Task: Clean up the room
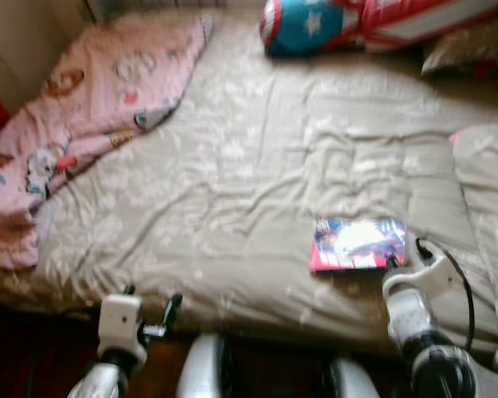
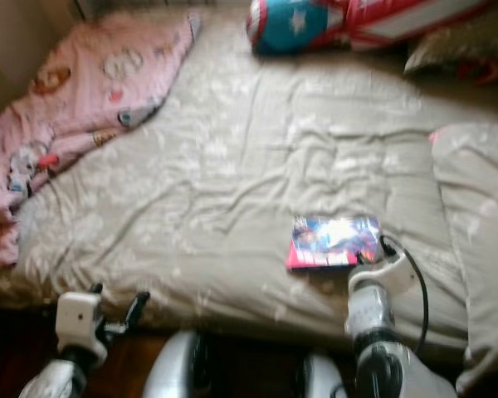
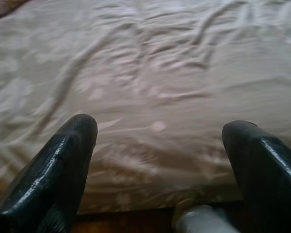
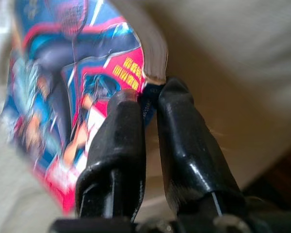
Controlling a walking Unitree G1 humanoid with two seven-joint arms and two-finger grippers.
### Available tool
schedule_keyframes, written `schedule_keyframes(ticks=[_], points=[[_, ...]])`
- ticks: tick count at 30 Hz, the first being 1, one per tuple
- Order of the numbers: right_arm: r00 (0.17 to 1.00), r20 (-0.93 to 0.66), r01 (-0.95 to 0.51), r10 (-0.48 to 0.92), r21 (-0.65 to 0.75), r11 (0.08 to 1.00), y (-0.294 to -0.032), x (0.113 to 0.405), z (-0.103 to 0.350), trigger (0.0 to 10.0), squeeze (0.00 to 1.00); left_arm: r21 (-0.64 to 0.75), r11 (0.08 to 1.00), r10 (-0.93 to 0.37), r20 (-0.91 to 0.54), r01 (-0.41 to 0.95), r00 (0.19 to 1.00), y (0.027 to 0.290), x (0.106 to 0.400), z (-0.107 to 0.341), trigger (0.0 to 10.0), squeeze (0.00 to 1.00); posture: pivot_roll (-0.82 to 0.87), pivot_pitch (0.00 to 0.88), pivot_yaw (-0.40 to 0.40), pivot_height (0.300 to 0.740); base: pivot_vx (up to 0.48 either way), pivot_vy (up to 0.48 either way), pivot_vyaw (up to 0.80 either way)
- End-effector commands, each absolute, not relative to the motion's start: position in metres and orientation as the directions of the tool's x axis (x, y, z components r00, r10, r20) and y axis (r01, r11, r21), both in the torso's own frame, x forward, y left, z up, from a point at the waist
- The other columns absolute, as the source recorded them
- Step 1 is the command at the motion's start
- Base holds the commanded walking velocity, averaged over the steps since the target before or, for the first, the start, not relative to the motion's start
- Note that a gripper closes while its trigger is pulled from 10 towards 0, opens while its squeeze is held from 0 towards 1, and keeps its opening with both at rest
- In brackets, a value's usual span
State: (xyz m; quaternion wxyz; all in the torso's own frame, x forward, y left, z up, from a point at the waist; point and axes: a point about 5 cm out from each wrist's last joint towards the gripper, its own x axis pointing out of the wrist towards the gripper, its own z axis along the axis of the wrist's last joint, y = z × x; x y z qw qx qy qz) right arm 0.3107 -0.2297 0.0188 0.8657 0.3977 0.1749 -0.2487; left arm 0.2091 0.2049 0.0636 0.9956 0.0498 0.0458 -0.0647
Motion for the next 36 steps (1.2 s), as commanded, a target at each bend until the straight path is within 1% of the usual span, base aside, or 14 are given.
schedule_keyframes(ticks=[1, 5, 12, 14, 18, 19, 21, 22, 23, 24, 29, 32, 33, 36], points=[[0.785, -0.541, 0.605, -0.303, 0.559, 0.567, -0.23, 0.3, 0.007, 10.0, 0.0, 0.091, 0.985, -0.135, -0.128, 0.148, 0.983, 0.206, 0.201, 0.063, 10.0, 0.0, 0.09, 0.4, 0.12, 0.655, 0.0, 0.0, 0.0], [0.762, -0.564, 0.632, -0.317, 0.544, 0.552, -0.236, 0.294, 0.003, 10.0, 0.0, 0.09, 0.983, -0.148, -0.139, 0.162, 0.979, 0.205, 0.199, 0.066, 10.0, 0.0, 0.09, 0.41, 0.125, 0.655, 0.0, 0.0, 0.0], [0.771, -0.538, 0.624, -0.341, 0.53, 0.574, -0.247, 0.298, 0.011, 10.0, 0.0, 0.09, 0.982, -0.147, -0.172, 0.164, 0.974, 0.206, 0.194, 0.069, 10.0, 0.0, 0.07, 0.406, 0.12, 0.655, 0.0, 0.0, 0.0], [0.759, -0.541, 0.636, -0.362, 0.493, 0.594, -0.249, 0.297, 0.011, 10.0, 0.0, 0.086, 0.983, -0.147, -0.183, 0.165, 0.972, 0.205, 0.193, 0.068, 10.0, 0.0, 0.07, 0.404, 0.12, 0.655, 0.0, 0.0, 0.0], [0.751, -0.544, 0.651, -0.374, 0.514, 0.559, -0.251, 0.295, 0.01, 10.0, 0.0, 0.087, 0.981, -0.155, -0.197, 0.175, 0.968, 0.201, 0.196, 0.068, 10.0, 0.0, 0.07, 0.398, 0.121, 0.655, 0.0, 0.0, 0.0], [0.751, -0.545, 0.65, -0.373, 0.515, 0.559, -0.25, 0.295, 0.01, 10.0, 0.07, 0.088, 0.981, -0.155, -0.197, 0.175, 0.968, 0.201, 0.196, 0.068, 10.0, 0.0, 0.06, 0.397, 0.119, 0.655, 0.0, 0.0, 0.0], [0.751, -0.546, 0.65, -0.371, 0.515, 0.558, -0.25, 0.295, 0.009, 10.0, 0.07, 0.089, 0.98, -0.155, -0.198, 0.176, 0.968, 0.201, 0.197, 0.068, 10.0, 0.0, 0.06, 0.397, 0.119, 0.655, 0.0, 0.0, 0.0], [0.753, -0.545, 0.65, -0.37, 0.524, 0.55, -0.249, 0.295, 0.009, 10.0, 0.42, 0.09, 0.98, -0.155, -0.199, 0.175, 0.968, 0.201, 0.198, 0.068, 10.0, 0.0, 0.06, 0.397, 0.119, 0.655, 0.0, 0.0, 0.0], [0.751, -0.546, 0.654, -0.37, 0.539, 0.531, -0.248, 0.294, 0.008, 10.0, 0.7, 0.09, 0.981, -0.152, -0.2, 0.172, 0.968, 0.202, 0.199, 0.067, 10.0, 0.0, 0.06, 0.395, 0.115, 0.655, 0.0, 0.0, 0.0], [0.749, -0.546, 0.659, -0.376, 0.554, 0.508, -0.249, 0.293, 0.008, 10.0, 0.71, 0.09, 0.981, -0.151, -0.199, 0.172, 0.968, 0.202, 0.199, 0.067, 10.0, 0.0, 0.06, 0.395, 0.115, 0.655, 0.0, 0.0, 0.0], [0.739, -0.543, 0.672, -0.399, 0.625, 0.396, -0.25, 0.291, 0.007, 10.0, 0.73, 0.09, 0.981, -0.152, -0.202, 0.172, 0.968, 0.199, 0.199, 0.066, 10.0, 0.0, 0.06, 0.392, 0.11, 0.655, 0.0, 0.0, 0.0], [0.741, -0.545, 0.671, -0.392, 0.622, 0.404, -0.248, 0.292, 0.006, 10.0, 0.71, 0.091, 0.981, -0.149, -0.206, 0.17, 0.967, 0.199, 0.199, 0.065, 10.0, 0.0, 0.06, 0.392, 0.11, 0.655, 0.0, 0.0, 0.0], [0.742, -0.545, 0.67, -0.39, 0.621, 0.406, -0.247, 0.292, 0.006, 10.0, 0.67, 0.092, 0.981, -0.149, -0.206, 0.171, 0.967, 0.199, 0.198, 0.065, 10.0, 0.0, 0.06, 0.394, 0.108, 0.655, 0.0, 0.0, 0.0], [0.75, -0.539, 0.661, -0.384, 0.631, 0.406, -0.245, 0.293, 0.007, 10.0, 0.69, 0.093, 0.981, -0.148, -0.205, 0.169, 0.968, 0.199, 0.199, 0.064, 10.0, 0.0, 0.06, 0.392, 0.105, 0.655, 0.0, 0.0, 0.0]])
